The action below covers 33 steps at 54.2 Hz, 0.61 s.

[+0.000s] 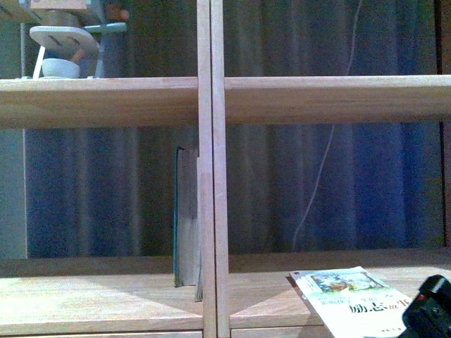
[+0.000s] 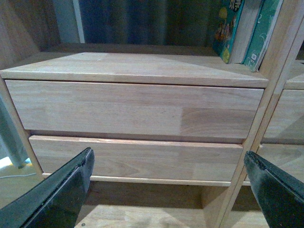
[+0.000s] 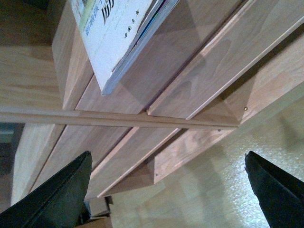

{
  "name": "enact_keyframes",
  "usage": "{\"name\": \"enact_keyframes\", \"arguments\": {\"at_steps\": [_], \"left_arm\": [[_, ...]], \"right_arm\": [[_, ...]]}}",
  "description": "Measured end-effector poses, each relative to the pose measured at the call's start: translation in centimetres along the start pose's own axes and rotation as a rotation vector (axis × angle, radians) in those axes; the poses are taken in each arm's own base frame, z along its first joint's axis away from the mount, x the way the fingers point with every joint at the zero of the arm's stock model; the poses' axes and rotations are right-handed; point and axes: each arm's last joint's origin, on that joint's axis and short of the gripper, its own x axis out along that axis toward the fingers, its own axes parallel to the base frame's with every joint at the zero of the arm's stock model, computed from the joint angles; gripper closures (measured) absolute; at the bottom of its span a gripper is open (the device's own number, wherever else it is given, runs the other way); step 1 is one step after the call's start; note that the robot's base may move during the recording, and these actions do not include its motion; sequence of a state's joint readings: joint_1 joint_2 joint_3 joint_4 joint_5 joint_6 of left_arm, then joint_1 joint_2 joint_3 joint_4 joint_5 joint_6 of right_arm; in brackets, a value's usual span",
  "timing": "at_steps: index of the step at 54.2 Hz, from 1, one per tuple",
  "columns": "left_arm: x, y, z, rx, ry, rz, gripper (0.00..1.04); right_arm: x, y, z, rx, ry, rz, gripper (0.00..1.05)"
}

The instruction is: Organize books on shelf

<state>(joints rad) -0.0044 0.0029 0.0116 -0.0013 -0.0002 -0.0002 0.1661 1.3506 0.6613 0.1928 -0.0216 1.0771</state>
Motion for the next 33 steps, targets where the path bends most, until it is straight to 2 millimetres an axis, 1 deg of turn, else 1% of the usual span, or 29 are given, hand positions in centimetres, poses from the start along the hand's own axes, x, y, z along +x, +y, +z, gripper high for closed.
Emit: {"name": "enact_keyframes", "arguments": {"at_steps": [5, 14, 24, 33], "left_arm": [[0.0, 0.0, 0.0, 0.000, 0.000, 0.000, 0.07], [0.0, 0.0, 0.0, 0.000, 0.000, 0.000, 0.07], [0.0, 0.0, 0.0, 0.000, 0.000, 0.000, 0.07], [0.0, 0.0, 0.0, 0.000, 0.000, 0.000, 0.07]], "right_arm": [[1.4, 0.5, 0.1, 0.025, -0.009, -0.007, 0.07], [4.1, 2.2, 1.1, 0.068, -0.029, 0.016, 0.07], [6.3, 3.8, 2.2, 0.110, -0.047, 0.027, 0.07], [8.1, 4.6, 2.9, 0.145, -0.056, 0.020, 0.07]]}}
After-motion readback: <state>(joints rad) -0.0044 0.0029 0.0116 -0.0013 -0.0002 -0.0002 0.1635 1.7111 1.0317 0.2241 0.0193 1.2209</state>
